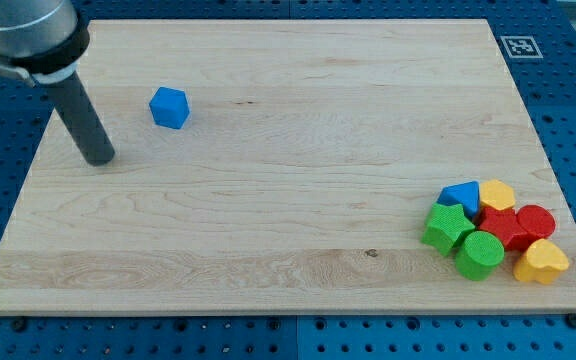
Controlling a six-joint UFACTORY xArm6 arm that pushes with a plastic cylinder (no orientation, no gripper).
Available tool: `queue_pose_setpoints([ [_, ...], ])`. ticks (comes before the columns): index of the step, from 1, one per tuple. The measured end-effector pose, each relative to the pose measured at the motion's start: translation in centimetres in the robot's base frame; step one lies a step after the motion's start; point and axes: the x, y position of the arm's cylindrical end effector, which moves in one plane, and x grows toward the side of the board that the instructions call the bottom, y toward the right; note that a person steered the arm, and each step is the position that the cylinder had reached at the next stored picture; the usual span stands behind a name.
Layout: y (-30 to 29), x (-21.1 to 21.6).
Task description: Push the blue cube towards the group of blocks
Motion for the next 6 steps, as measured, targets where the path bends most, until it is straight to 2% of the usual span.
queue_pose_setpoints([
  [2, -1.5, -0.6],
  [3, -3.5, -1.8],
  [5, -3.5, -5.7],
  [6, -3.5, -5.8],
])
